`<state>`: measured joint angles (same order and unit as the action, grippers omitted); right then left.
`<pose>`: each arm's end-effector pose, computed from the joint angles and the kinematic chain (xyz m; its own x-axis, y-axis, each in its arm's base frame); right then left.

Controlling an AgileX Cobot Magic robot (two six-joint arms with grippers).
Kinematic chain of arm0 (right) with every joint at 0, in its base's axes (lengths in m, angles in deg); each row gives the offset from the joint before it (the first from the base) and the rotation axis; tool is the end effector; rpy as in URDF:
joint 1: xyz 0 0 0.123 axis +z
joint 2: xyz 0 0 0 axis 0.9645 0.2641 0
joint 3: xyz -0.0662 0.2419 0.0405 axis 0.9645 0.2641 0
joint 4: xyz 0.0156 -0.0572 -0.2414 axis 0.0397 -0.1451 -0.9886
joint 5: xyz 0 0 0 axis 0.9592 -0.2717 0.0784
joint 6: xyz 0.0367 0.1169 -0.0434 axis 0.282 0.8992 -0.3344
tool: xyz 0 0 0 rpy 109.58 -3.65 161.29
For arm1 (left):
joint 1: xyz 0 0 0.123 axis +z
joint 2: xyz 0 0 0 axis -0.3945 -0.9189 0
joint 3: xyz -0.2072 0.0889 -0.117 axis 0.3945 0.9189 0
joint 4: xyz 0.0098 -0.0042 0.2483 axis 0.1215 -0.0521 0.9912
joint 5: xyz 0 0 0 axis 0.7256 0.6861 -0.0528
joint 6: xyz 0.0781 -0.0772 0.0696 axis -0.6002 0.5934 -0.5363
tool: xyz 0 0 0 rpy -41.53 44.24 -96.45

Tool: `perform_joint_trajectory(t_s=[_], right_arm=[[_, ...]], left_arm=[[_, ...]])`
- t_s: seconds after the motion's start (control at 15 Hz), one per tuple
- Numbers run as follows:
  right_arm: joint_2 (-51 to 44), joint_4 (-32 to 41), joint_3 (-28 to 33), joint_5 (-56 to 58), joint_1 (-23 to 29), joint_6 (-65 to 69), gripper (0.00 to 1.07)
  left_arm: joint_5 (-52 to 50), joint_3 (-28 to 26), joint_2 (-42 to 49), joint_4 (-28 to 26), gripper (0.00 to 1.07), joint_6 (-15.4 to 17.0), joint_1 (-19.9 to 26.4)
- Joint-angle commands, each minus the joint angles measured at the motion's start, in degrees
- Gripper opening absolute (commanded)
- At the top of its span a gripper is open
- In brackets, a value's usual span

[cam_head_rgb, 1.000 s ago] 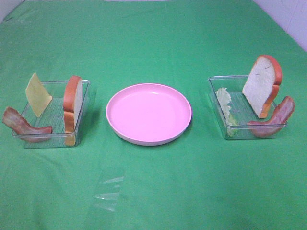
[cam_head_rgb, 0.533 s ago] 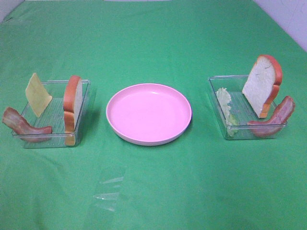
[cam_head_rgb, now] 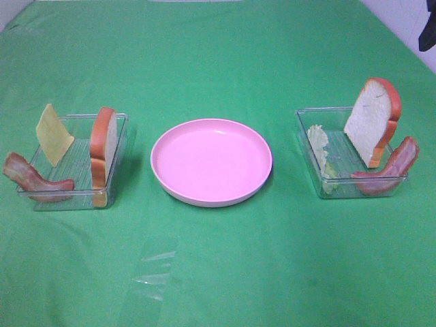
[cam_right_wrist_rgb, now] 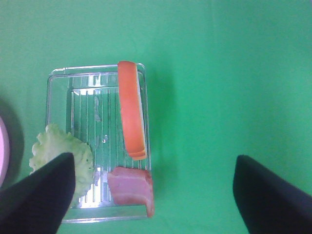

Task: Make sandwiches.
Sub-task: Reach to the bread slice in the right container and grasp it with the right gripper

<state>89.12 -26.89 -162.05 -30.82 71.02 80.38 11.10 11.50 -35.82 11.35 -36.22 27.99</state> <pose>0.3584 -0.0154 0.2535 -0.8188 0.0895 -0.5670 0.0614 0.9958 0.0684 0.0550 -0.0197 0.2644 -0.4375 -0.0416 -0.8982 0.0828 0.9928 -0.0864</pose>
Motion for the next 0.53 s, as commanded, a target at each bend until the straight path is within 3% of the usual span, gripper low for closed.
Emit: perform_joint_trajectory(t_s=[0.07,0.2,0.53], right_arm=[[6.07,1.83,-4.53,1.2,-0.17,-2.41,0.87],[12.38,6.53,-7.28,0.63,-0.17,-5.61,0.87],[19.19,9.57,-7.56,-0.86,-0.17,-7.45,0.87]], left_arm=[[-0.11,0.11,0.8,-0.17,1.01,0.34,0.0],[-0.11,0.11,0.8,-0.17,1.01,0.34,0.0],[-0.11,0.11,0.8,-0.17,1.01,0.34,0.0]])
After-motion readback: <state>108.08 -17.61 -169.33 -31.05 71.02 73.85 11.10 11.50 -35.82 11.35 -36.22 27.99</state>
